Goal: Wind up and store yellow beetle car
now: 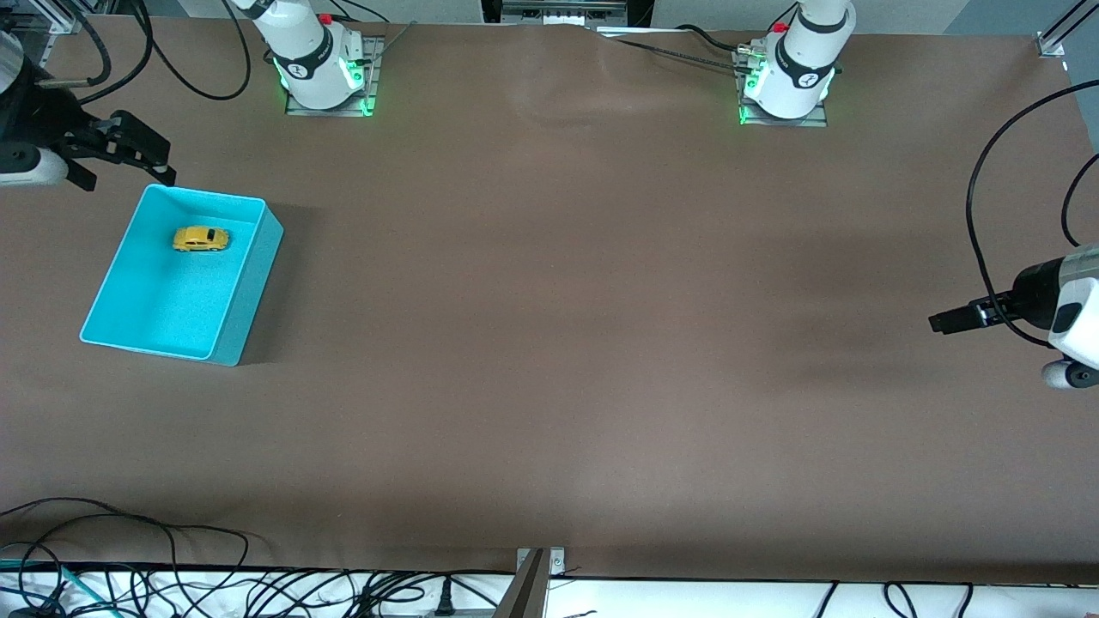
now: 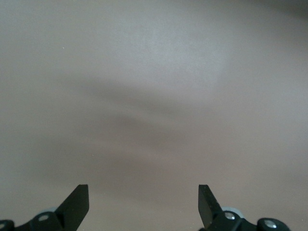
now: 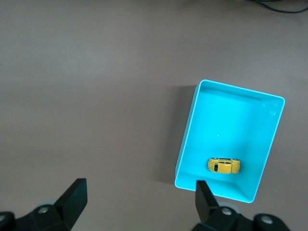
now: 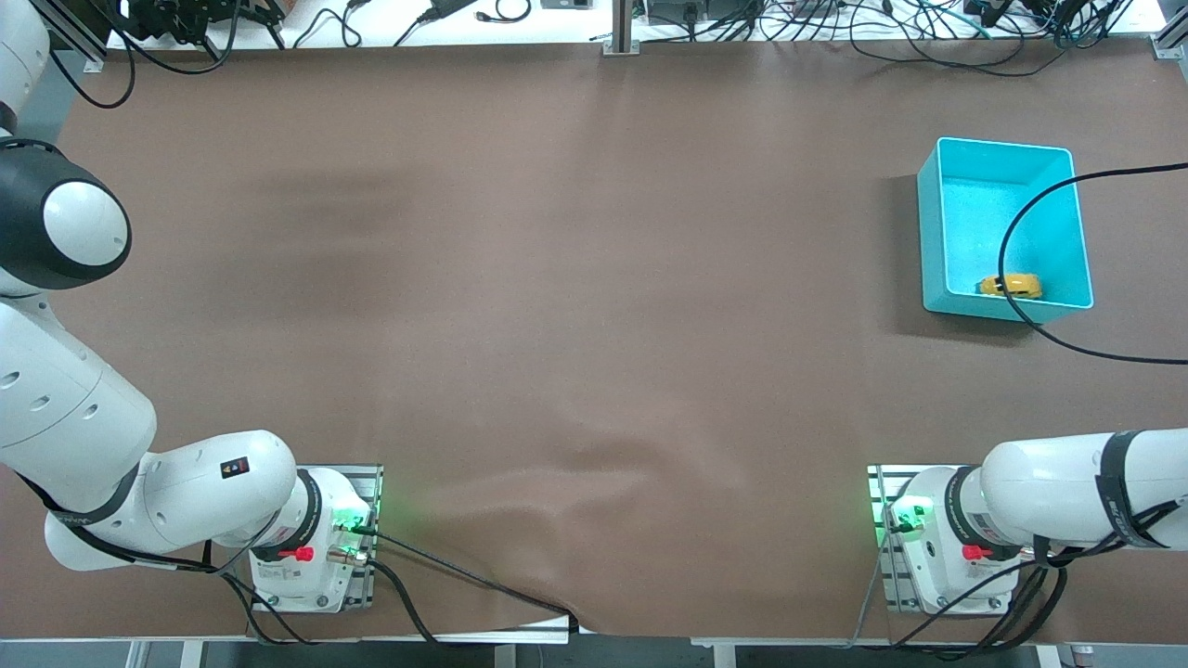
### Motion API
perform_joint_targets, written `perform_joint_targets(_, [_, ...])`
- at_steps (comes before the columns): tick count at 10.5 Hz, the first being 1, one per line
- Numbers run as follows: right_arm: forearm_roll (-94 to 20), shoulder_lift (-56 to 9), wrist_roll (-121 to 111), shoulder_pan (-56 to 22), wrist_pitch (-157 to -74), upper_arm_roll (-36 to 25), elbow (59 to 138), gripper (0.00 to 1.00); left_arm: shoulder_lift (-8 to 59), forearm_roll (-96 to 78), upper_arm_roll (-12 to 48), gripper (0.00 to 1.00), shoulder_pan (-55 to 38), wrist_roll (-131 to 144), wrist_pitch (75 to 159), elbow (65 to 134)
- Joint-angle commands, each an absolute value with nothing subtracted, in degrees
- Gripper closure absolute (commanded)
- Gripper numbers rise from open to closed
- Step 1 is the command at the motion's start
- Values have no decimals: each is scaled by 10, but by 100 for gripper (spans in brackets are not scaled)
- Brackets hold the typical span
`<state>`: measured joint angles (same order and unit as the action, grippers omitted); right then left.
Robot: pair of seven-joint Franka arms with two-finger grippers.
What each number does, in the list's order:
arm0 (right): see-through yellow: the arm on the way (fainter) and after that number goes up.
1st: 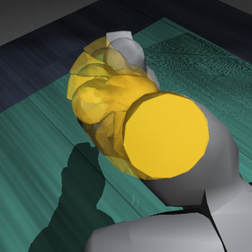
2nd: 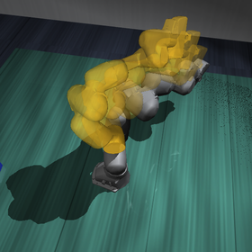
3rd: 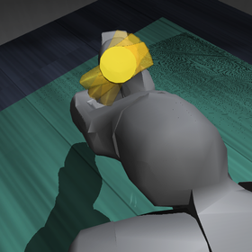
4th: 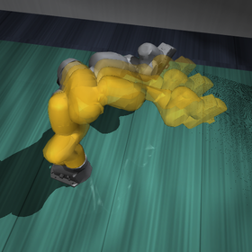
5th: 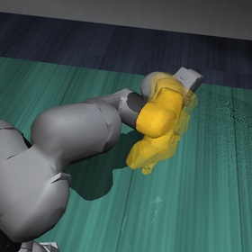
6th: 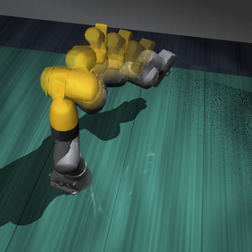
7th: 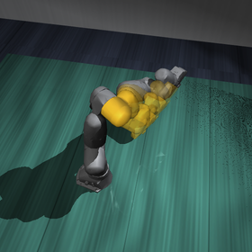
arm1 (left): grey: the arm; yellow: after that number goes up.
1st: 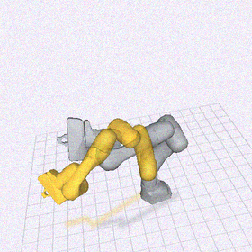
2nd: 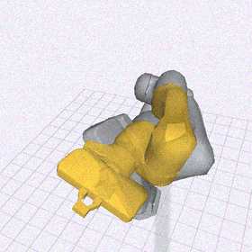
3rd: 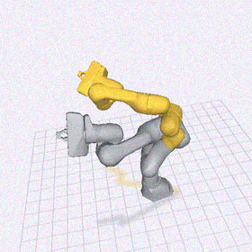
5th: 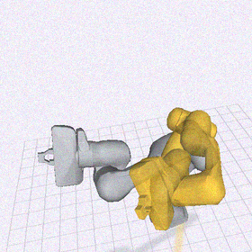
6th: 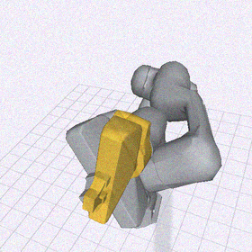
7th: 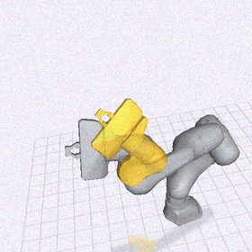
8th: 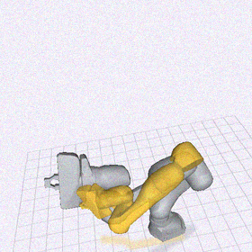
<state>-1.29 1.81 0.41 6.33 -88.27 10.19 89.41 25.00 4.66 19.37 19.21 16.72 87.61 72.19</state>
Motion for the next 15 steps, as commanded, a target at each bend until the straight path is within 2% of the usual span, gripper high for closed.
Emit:
perform_joint_targets(1, [-5,3,5,77,-861,124,870,0,244,59,182,0,185,151,873,716])
perform_joint_targets(3, [-7,-2,6,76,-861,125,868,0,236,53,97,0,106,149,872,717])
perform_joint_targets(4, [-7,-3,5,76,-859,125,867,0,234,52,74,0,81,149,872,719])
perform_joint_targets(6, [-7,-4,6,77,-859,125,867,0,219,52,69,0,55,150,870,728])
perform_joint_targets(8, [-7,-3,6,78,-860,124,867,0,203,51,52,4,25,149,870,757])
perform_joint_targets(15, [-5,2,-2,81,-843,106,865,0,155,13,43,3,5,107,867,803])
